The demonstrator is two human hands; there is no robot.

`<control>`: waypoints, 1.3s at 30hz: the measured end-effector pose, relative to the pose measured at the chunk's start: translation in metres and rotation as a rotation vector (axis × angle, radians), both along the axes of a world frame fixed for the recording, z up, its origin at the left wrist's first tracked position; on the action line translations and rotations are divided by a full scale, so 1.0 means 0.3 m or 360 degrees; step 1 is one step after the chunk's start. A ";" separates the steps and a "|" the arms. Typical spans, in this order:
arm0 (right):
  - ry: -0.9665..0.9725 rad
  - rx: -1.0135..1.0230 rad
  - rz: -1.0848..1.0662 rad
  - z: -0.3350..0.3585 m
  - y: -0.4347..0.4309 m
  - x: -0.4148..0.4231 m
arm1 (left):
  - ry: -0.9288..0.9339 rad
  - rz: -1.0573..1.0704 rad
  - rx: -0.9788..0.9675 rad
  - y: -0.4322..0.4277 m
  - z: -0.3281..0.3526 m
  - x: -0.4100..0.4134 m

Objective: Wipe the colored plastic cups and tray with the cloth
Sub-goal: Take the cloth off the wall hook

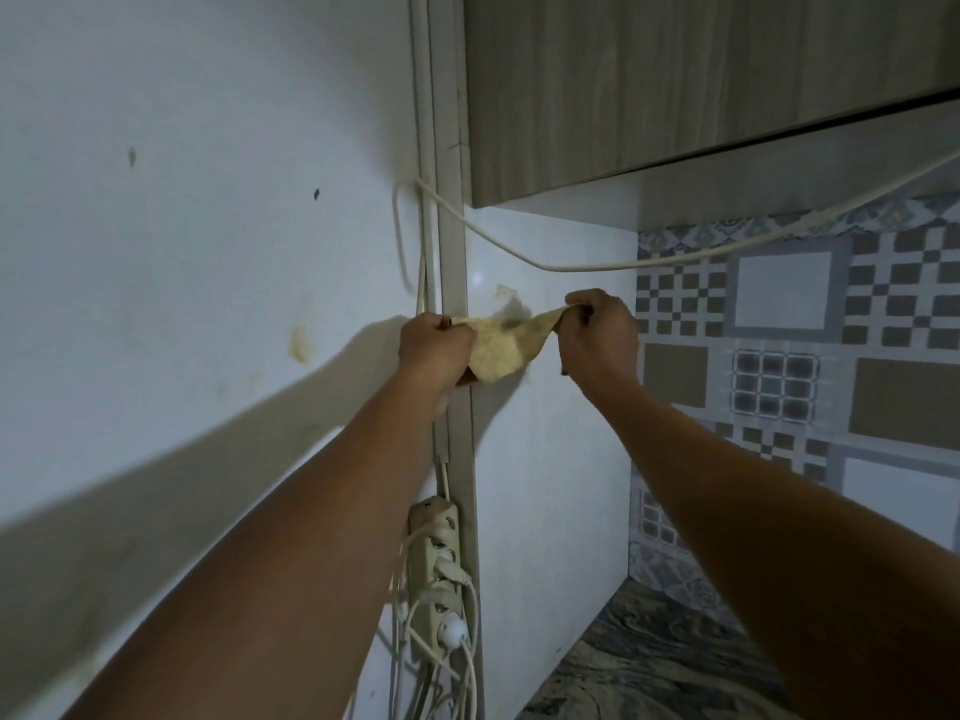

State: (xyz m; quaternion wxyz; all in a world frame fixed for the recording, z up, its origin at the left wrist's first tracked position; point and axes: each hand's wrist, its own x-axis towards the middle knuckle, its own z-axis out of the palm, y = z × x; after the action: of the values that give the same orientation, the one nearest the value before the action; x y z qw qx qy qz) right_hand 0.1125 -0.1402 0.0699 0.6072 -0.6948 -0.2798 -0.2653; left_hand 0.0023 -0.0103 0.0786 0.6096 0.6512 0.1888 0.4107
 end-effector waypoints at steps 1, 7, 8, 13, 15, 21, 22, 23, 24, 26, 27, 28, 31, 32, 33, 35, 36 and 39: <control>0.0083 -0.0067 0.0106 0.001 -0.018 -0.001 | 0.0001 -0.0101 -0.0109 -0.006 -0.007 -0.007; 0.0924 0.0124 0.0622 -0.150 -0.142 0.001 | 0.0330 -0.0532 -0.0350 -0.053 -0.165 -0.054; 0.1010 0.0183 0.0670 -0.185 -0.167 -0.002 | 0.0464 -0.0587 -0.0287 -0.059 -0.198 -0.059; 0.0989 0.0054 0.0875 -0.300 -0.305 -0.058 | 0.0878 -0.0908 -0.0114 -0.110 -0.308 -0.077; 0.0903 -0.0123 0.0856 -0.319 -0.354 -0.081 | 0.0914 -0.0934 -0.0074 -0.152 -0.335 -0.077; 0.0891 -0.0304 0.0663 -0.386 -0.567 -0.179 | 0.0552 -0.1164 -0.0248 -0.372 -0.375 -0.108; 0.0992 -0.0248 0.0736 -0.406 -0.604 -0.199 | 0.0483 -0.1156 -0.0262 -0.412 -0.379 -0.115; 0.1101 -0.0170 0.0813 -0.428 -0.625 -0.211 | 0.0427 -0.1127 -0.0264 -0.441 -0.383 -0.118; 0.1212 -0.0076 0.0868 -0.445 -0.653 -0.229 | 0.0385 -0.1099 -0.0259 -0.481 -0.388 -0.125; 0.1439 0.0170 0.0955 -0.476 -0.708 -0.263 | 0.0353 -0.1037 -0.0202 -0.567 -0.404 -0.139; 0.1526 0.0317 0.1021 -0.486 -0.729 -0.274 | 0.0368 -0.1006 -0.0154 -0.603 -0.417 -0.144; 0.1561 0.0430 0.1064 -0.494 -0.763 -0.292 | 0.0404 -0.0978 -0.0104 -0.646 -0.433 -0.154; 0.1578 0.0506 0.0984 -0.500 -0.837 -0.337 | 0.0487 -0.0869 0.0002 -0.722 -0.475 -0.173; 0.1550 0.0444 0.0852 -0.508 -0.856 -0.346 | 0.0492 -0.0841 0.0014 -0.739 -0.487 -0.177; 0.1519 0.0371 0.0732 -0.520 -0.874 -0.351 | 0.0477 -0.0821 0.0003 -0.755 -0.493 -0.184; 0.1435 0.0201 0.0595 -0.539 -0.915 -0.367 | 0.0443 -0.0834 -0.0018 -0.787 -0.502 -0.201; 0.1410 0.0147 0.0576 -0.546 -0.932 -0.372 | 0.0443 -0.0861 -0.0036 -0.800 -0.505 -0.209; 0.1419 0.0128 0.0586 -0.539 -0.979 -0.412 | 0.0454 -0.0986 -0.0101 -0.846 -0.502 -0.250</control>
State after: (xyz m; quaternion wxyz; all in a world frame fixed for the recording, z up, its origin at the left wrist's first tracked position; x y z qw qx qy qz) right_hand -0.0112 -0.4339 -0.0917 0.7312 -0.6557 -0.1001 0.1595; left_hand -0.0727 -0.2641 -0.0721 0.6929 0.7091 0.0780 0.1047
